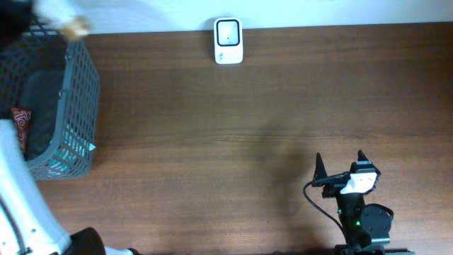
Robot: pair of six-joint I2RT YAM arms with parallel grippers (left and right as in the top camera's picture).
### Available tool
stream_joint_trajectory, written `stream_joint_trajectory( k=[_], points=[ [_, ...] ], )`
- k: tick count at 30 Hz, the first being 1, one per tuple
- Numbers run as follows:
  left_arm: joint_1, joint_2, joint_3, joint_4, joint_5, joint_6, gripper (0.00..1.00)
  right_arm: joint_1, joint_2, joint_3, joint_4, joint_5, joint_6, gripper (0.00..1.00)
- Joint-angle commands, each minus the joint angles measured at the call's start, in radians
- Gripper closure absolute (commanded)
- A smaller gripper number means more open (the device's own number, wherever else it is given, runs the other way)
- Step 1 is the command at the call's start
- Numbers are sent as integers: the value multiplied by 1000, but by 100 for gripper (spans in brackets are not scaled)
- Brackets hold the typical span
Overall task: Scan the item barcode
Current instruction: 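Carry the tube with the left gripper and set it near the scanner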
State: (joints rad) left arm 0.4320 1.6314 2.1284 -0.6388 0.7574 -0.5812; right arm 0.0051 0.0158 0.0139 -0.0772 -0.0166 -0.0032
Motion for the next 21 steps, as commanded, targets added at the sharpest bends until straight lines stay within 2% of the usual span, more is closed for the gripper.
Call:
stream_joint_trajectory(
  k=[1, 4, 6, 10, 12, 13, 17, 21],
  points=[
    [-292, 0, 18, -80, -90, 51, 100, -6, -7, -8, -2, 13, 4, 1],
    [-491, 56, 17, -239, -472, 68, 100, -6, -7, -8, -2, 13, 4, 2],
    [-599, 124, 17, -309, -591, 68, 100, -6, -7, -8, -2, 13, 4, 1],
    [-733, 306, 17, -439, -667, 96, 100, -6, -7, -8, -2, 13, 4, 1],
    [-784, 424, 17, -502, -681, 221, 100, -6, -7, -8, -2, 13, 4, 1],
    [-800, 477, 17, -519, -700, 235, 100, -6, -7, -8, -2, 13, 4, 1],
    [-832, 644, 17, -520, -792, 235, 100, -6, -7, -8, -2, 13, 4, 1],
    [-832, 717, 17, -527, -787, 235, 100, -6, -7, -8, -2, 13, 4, 1]
  ],
)
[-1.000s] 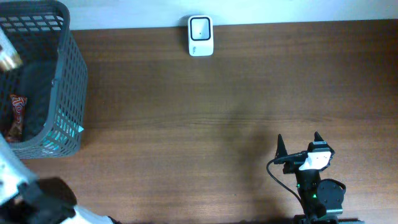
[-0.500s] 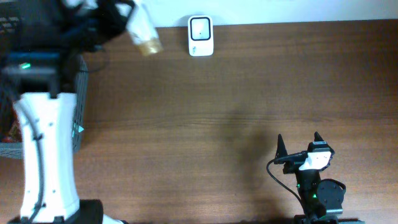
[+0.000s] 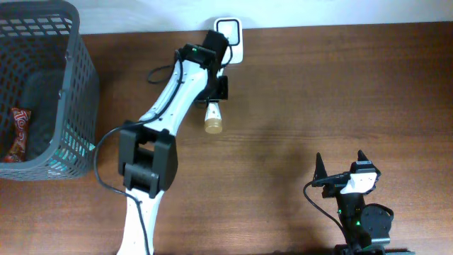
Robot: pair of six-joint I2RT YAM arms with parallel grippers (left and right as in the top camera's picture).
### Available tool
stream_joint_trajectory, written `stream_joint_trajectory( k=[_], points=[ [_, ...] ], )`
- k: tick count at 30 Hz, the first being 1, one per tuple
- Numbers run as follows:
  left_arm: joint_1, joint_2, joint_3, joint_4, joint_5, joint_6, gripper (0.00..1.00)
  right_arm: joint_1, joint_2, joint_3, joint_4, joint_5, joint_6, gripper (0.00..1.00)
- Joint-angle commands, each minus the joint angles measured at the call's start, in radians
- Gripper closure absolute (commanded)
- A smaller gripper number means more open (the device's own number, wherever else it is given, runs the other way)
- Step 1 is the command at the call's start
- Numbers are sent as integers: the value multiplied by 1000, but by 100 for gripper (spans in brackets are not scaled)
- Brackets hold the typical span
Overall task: Scan the item barcode
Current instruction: 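Carry the tube with the left gripper and set it near the scanner, then return the left gripper into the basket and grasp the mint-green wipes pack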
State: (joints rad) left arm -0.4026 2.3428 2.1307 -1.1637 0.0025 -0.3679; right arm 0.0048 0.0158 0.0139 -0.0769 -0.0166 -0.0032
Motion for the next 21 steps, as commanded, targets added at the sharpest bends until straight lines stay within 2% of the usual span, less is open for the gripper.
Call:
stream_joint_trajectory(
  k=[1, 2, 3, 4, 5, 6, 9, 12, 15, 18, 21],
  points=[
    [3, 6, 15, -2, -32, 22, 97, -6, -7, -8, -2, 13, 4, 1],
    [3, 6, 15, -5, -32, 22, 90, -6, -7, -8, -2, 13, 4, 1],
    [3, 6, 15, -11, -32, 22, 77, -6, -7, -8, -2, 13, 4, 1],
    [5, 5, 16, -13, -33, 26, 50, -6, -7, -8, -2, 13, 4, 1],
    [13, 2, 42, -35, -32, 26, 43, -6, -7, -8, -2, 13, 4, 1],
    [22, -2, 80, -63, -32, 26, 12, -6, -7, -8, -2, 13, 4, 1],
    [68, -14, 292, -175, 15, 26, 10, -6, -7, -8, -2, 13, 4, 1],
    [192, -48, 706, -248, 87, 26, 10, -6, -7, -8, -2, 13, 4, 1],
    [343, -92, 991, -244, 80, 27, 10, -6, -7, -8, -2, 13, 4, 1],
    [570, -197, 1001, -195, 78, 26, 10, -6, -7, -8, -2, 13, 4, 1],
    [792, -208, 993, -254, 76, 25, 8, -6, -7, -8, -2, 13, 4, 1]
  ],
)
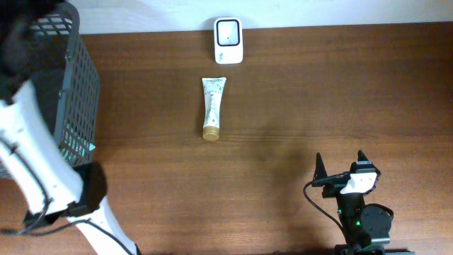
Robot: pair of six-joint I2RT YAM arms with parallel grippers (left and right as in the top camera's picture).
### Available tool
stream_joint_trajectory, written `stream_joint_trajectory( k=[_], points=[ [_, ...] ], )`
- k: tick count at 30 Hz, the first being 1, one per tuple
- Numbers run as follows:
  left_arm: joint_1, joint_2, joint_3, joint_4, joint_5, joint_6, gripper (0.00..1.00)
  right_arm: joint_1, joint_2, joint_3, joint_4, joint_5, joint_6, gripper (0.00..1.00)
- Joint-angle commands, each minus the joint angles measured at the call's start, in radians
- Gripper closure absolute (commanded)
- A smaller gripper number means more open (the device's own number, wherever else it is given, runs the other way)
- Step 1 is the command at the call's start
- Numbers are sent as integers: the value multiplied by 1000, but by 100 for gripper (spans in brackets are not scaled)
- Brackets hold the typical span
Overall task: Scan the item barcode
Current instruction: 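Return the left gripper into the basket and grasp the mint-green wipes pack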
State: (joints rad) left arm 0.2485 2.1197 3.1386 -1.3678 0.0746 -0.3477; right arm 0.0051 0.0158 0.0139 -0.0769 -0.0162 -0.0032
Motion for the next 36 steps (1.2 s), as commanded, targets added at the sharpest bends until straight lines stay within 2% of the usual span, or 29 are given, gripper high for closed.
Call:
stream_joint_trajectory(
  k=[1, 3, 8, 12, 14, 16, 21, 22, 26, 29, 30, 32, 35, 36],
  points=[
    [204, 16, -37, -99, -19, -14, 3, -6, -7, -8, -2, 13, 4, 1],
    [274, 16, -91, -182, -127, -82, 5, -6, -7, -8, -2, 12, 4, 1],
    [336, 18, -422, -189, -105, -85, 12, -6, -7, -8, -2, 12, 4, 1],
    [326, 18, -752, -122, -105, -85, 13, -6, -7, -8, -2, 12, 4, 1],
    [326, 18, -927, -52, -77, -85, 20, -6, -7, -8, -2, 12, 4, 1],
    [316, 18, -1072, 39, -33, -72, 22, -6, -7, -8, -2, 13, 4, 1],
    [253, 18, -1266, 186, -38, -41, 21, -6, -7, -8, -2, 13, 4, 1],
    [248, 18, -1283, 200, -46, -47, 23, -6, -7, -8, -2, 13, 4, 1],
    [246, 18, -1349, 201, -227, -79, 25, -6, -7, -8, -2, 13, 4, 1],
    [264, 18, -1384, 212, -233, -85, 25, -6, -7, -8, -2, 12, 4, 1],
    [268, 18, -1398, 224, -232, -85, 28, -6, -7, -8, -2, 12, 4, 1],
    [264, 18, -1403, 231, -225, -85, 60, -6, -7, -8, -2, 12, 4, 1],
    [263, 17, -1379, 236, -197, -85, 92, -6, -7, -8, -2, 12, 4, 1],
    [265, 15, -1350, 227, -174, -85, 100, -6, -7, -8, -2, 13, 4, 1]
  ],
)
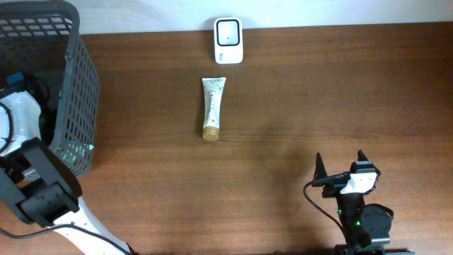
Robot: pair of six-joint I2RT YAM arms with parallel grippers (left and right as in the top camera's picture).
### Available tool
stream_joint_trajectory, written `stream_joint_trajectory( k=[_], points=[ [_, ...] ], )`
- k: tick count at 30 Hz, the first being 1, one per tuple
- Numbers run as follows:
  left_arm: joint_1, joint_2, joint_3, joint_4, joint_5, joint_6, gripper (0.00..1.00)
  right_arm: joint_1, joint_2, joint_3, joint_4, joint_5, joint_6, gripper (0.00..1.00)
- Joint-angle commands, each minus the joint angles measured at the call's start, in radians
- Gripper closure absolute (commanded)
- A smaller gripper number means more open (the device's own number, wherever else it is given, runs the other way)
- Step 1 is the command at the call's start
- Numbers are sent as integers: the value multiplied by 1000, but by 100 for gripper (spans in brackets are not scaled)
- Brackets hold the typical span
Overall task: Scan the item barcode
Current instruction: 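Return the left gripper into the basket and grasp the mint-green wipes pack, then place the wipes pack right of the tube with the left gripper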
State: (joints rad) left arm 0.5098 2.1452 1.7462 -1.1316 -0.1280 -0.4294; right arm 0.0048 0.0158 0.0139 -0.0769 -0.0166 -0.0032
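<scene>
A white tube with a tan cap (212, 108) lies on the brown table, cap toward me, just below the white barcode scanner (228, 40) at the far edge. My left arm (20, 120) reaches into the grey basket (74, 85) at the far left. Its gripper is lost among the dark contents, so its fingers cannot be made out. My right gripper (341, 161) rests open near the front right, nothing between its fingers, far from the tube.
The basket's tall mesh wall stands along the table's left side. The pale wall runs behind the scanner at the table's far edge. The right arm's base (364, 219) sits at the front edge.
The left arm, then blurred over the basket's far left corner, now has its end down inside the basket. The tube, the scanner and the right gripper have not moved.
First the left gripper held the tube over the basket's rim and the table was bare. Then it held the tube just below the scanner. After that the tube lay on the table and the arm was back at the basket, where its end now sits inside.
</scene>
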Motion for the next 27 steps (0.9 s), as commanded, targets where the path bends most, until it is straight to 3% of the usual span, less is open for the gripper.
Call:
stream_joint_trajectory(
  k=[1, 9, 11, 14, 16, 17, 21, 27],
  points=[
    [6, -19, 120, -30, 76, -3, 100, -6, -7, -8, -2, 13, 4, 1],
    [6, -113, 816, -127, 145, -4, 100, -6, -7, -8, -2, 13, 4, 1],
    [6, -149, 919, -133, 260, -4, 100, -6, -7, -8, -2, 13, 4, 1],
    [-12, -237, 1030, -21, 534, -49, 100, -6, -7, -8, -2, 13, 3, 1],
    [-96, -296, 1051, 22, 748, -47, 100, -6, -7, -8, -2, 13, 4, 1],
    [-139, -304, 1051, 10, 778, -30, 100, -6, -7, -8, -2, 13, 4, 1],
    [-411, -272, 1019, -111, 763, 157, 100, -6, -7, -8, -2, 13, 4, 1],
    [-789, -97, 800, -204, 406, 200, 100, -6, -7, -8, -2, 13, 4, 1]
  ],
)
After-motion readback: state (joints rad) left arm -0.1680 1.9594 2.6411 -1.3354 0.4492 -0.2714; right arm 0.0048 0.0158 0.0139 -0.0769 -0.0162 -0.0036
